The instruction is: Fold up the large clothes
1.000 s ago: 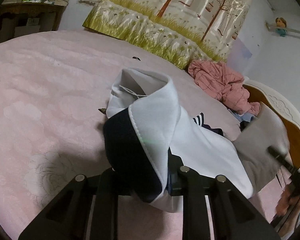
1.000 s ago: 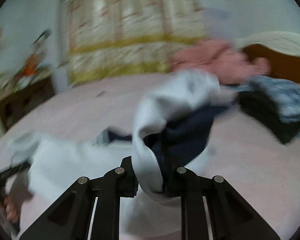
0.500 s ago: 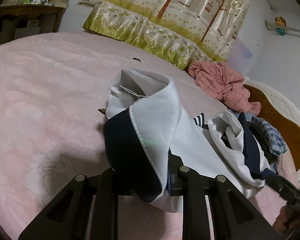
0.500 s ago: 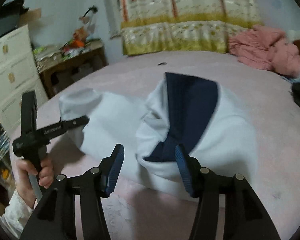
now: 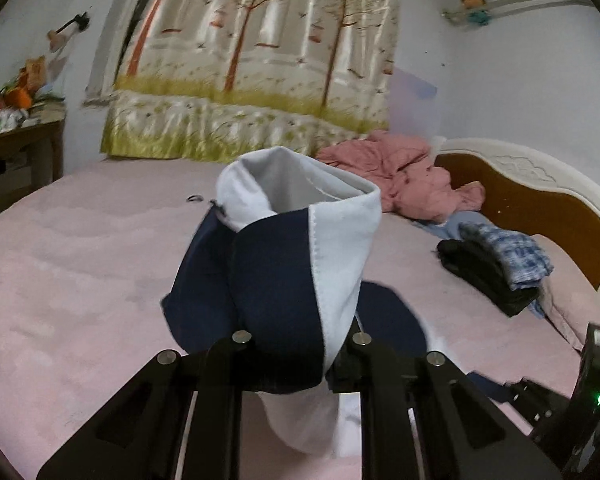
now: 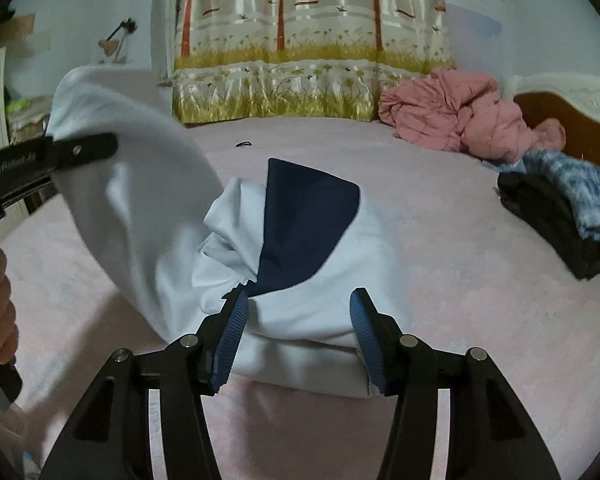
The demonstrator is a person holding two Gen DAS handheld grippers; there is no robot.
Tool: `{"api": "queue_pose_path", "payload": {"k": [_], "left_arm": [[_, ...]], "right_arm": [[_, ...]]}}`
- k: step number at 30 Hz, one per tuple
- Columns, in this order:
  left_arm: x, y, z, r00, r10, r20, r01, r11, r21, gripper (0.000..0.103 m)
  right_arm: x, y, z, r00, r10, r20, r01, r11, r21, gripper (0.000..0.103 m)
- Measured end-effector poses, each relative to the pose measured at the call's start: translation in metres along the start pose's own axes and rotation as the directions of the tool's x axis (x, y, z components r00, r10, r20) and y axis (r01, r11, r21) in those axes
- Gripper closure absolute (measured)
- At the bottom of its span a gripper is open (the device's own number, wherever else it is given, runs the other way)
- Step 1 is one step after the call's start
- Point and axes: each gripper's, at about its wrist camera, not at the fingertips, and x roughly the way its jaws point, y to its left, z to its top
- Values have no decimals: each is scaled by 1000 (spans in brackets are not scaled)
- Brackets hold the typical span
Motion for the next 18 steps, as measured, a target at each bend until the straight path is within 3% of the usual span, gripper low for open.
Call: {"api": "queue_pose_path", "payload": {"k": [6,12,16,18], "left_arm": [[8,-38,2,999,-52,-9,52,998,42,89],[24,-80,-6,990,-137,-37,140,986,92,89],[47,-106,-20,974,-198,-106,212,968,133,89],[69,-117,-34,960,-212,-185,239,961,141,89]], "right_arm": [[-17,-23,-9,1000,22,12,-23,997,69,48],[-17,-48,-18,1000,-23,-18,24,995,97,48],[-21,-61,-24,998,-52,-27,55,993,102,48],[-21,-69,-26,998,-61,-35,64,992,111,48]]}}
